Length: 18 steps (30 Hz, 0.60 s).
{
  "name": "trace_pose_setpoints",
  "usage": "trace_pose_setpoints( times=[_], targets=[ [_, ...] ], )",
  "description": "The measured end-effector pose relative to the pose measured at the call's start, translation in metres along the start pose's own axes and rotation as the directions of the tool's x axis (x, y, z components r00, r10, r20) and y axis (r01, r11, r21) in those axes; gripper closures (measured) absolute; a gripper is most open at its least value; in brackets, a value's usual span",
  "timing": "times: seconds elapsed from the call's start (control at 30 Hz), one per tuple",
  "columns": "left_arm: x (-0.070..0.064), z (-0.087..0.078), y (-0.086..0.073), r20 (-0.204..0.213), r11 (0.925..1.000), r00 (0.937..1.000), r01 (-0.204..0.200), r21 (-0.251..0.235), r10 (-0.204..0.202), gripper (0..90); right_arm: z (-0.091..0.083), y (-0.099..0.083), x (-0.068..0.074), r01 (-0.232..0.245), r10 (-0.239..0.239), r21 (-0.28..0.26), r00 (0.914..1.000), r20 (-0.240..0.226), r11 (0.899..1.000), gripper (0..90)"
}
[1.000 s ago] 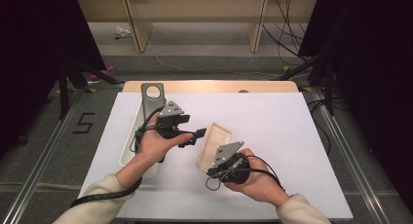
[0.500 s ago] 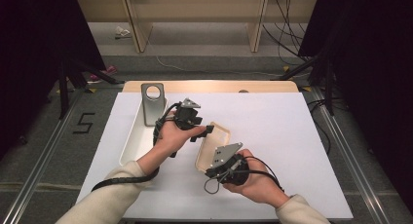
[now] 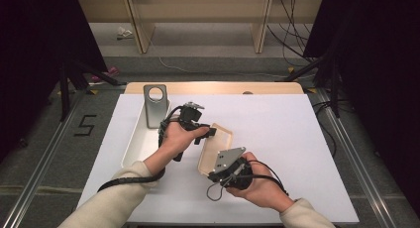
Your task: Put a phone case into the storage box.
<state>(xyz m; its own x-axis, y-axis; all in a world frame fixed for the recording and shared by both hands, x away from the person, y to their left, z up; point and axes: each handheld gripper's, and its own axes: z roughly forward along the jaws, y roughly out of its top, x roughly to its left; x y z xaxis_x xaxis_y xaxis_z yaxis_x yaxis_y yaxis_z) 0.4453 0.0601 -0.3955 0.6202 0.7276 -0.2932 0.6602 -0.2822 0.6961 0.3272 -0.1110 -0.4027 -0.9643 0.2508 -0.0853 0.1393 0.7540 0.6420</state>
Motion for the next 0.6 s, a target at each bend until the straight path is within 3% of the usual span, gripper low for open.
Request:
trace_pose_setpoints(
  times=[0.13,0.27,0.33,0.4,0.47,0.53,0.6],
  targets=[
    [-0.001,-0.002,0.000,0.027,0.9983,0.9984,0.050,-0.030,-0.049,72.9,0.002,-0.001,0.001,0.011,-0.011,0.009,0.9999,0.001,1.000,87.8],
    [-0.006,-0.008,0.000,0.085,0.9917,0.9922,0.098,-0.083,-0.090,81.3,0.008,-0.002,0.002,0.027,-0.027,0.038,0.9996,0.009,0.999,87.8],
    [-0.011,-0.013,0.000,0.116,0.9868,0.9889,0.106,-0.122,-0.092,81.9,0.009,-0.002,0.002,0.034,-0.035,0.044,0.9993,0.016,0.998,87.6],
    [-0.016,-0.017,0.001,0.127,0.9839,0.9895,0.089,-0.155,-0.069,82.6,0.011,-0.004,0.002,0.038,-0.040,0.052,0.9988,0.028,0.998,86.1],
    [-0.020,-0.022,0.001,0.089,0.9822,0.9960,0.021,-0.186,-0.004,82.9,0.010,-0.006,-0.001,0.028,-0.030,0.036,0.9984,0.048,0.999,78.5],
    [-0.021,-0.026,0.001,0.061,0.9758,0.9975,-0.020,-0.218,0.035,83.0,0.008,-0.008,-0.004,0.014,-0.015,0.009,0.9955,0.093,1.000,65.6],
    [-0.019,-0.030,-0.001,0.048,0.9689,0.9978,-0.032,-0.245,0.045,82.9,0.006,-0.010,-0.009,-0.015,0.018,-0.026,0.9927,0.119,1.000,55.6]
  ],
)
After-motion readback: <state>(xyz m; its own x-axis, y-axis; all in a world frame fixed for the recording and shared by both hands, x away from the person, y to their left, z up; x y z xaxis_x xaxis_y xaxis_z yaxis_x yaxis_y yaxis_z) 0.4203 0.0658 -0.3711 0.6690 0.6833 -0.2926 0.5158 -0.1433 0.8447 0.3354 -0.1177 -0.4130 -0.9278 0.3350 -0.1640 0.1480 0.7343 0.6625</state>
